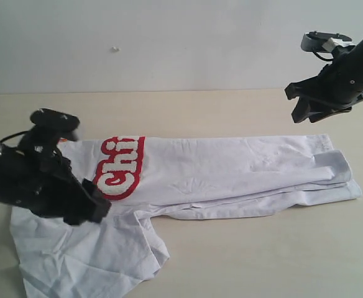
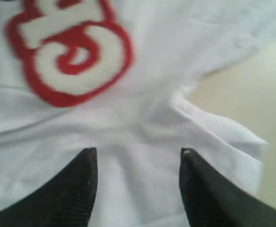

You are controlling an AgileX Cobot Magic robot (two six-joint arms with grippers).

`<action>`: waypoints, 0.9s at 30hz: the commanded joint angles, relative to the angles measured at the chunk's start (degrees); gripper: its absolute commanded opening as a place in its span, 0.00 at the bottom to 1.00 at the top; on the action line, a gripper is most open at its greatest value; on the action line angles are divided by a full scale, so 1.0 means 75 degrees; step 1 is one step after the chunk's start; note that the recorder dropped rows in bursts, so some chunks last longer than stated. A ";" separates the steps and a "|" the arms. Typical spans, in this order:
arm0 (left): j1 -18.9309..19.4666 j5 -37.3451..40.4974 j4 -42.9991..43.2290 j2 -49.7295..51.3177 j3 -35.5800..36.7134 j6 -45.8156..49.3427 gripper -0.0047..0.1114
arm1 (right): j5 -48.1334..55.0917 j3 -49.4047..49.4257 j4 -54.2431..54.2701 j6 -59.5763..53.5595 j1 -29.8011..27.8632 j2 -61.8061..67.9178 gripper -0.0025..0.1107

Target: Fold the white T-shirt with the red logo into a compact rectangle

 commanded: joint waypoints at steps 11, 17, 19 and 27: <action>-0.2988 -0.1037 0.1034 0.0403 0.0964 -0.0102 0.49 | 0.0401 0.0019 0.0318 -0.0153 -0.0023 -0.0093 0.36; -0.2895 -0.1300 0.2295 0.0849 0.0964 -0.1196 0.49 | 0.0384 0.0019 0.0730 -0.0367 -0.0023 -0.0093 0.36; -0.2783 -0.1531 0.2576 0.0854 0.0964 -0.1364 0.49 | 0.0398 0.0019 0.0905 -0.0511 -0.0023 -0.0093 0.36; -0.2209 -0.1065 0.2868 0.1283 0.0964 -0.1410 0.49 | 0.0399 0.0019 0.0944 -0.0564 -0.0023 -0.0093 0.36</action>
